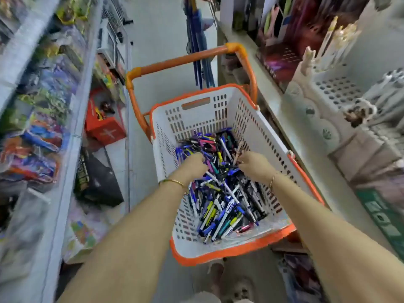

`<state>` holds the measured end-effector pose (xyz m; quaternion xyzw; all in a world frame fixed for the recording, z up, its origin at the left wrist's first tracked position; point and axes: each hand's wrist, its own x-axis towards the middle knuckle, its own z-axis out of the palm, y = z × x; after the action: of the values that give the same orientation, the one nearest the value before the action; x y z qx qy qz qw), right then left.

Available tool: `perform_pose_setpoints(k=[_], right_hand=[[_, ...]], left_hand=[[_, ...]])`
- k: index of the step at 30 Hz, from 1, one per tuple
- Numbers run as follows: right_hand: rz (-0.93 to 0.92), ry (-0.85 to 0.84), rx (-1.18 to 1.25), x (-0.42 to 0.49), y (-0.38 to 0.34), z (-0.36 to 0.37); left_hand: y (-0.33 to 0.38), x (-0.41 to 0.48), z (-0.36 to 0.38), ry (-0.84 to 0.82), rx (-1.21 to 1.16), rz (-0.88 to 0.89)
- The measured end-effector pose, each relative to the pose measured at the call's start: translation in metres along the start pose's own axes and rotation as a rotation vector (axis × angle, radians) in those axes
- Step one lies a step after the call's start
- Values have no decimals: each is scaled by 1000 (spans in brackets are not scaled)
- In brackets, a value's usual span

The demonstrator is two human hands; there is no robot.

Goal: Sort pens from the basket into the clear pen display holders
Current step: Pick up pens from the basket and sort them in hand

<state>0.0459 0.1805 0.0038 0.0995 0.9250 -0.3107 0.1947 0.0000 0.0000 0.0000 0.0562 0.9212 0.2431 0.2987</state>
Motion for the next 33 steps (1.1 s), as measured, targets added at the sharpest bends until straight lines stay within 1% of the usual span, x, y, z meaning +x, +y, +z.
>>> perform_pose_setpoints(k=[2, 4, 5, 7, 8, 10, 12, 15, 17, 19, 22, 24, 26, 29, 33], right_hand=[[84, -20, 7, 7, 14, 7], [158, -52, 10, 11, 26, 18], [172, -60, 22, 14, 30, 23], [194, -32, 55, 26, 35, 32], [206, -13, 75, 30, 35, 35], [240, 10, 128, 40, 40, 42], [271, 16, 181, 46, 42, 47], [309, 33, 210, 49, 48, 51], [346, 50, 248, 49, 53, 51], [382, 73, 295, 49, 55, 51], [407, 95, 331, 49, 56, 50], [412, 100, 351, 49, 55, 48], [414, 102, 379, 48, 55, 46], [424, 99, 421, 45, 54, 44], [423, 82, 426, 43, 54, 40]], left_hand=[[-2, 22, 23, 4, -59, -100], [-5, 38, 47, 40, -63, -179], [-6, 46, 56, 99, -75, -212], [-6, 62, 63, 213, -171, -312], [-5, 71, 64, 238, -225, -372], [-1, 90, 65, 186, -278, -495], [1, 107, 67, 116, -245, -591], [-3, 131, 74, 48, -277, -679], [1, 141, 79, 14, -301, -686], [10, 144, 84, -26, -310, -654], [17, 144, 94, -10, -243, -610], [14, 145, 99, 11, -295, -586], [11, 146, 100, -3, -377, -551], [10, 145, 102, -51, -389, -492], [11, 138, 99, -85, -449, -468]])
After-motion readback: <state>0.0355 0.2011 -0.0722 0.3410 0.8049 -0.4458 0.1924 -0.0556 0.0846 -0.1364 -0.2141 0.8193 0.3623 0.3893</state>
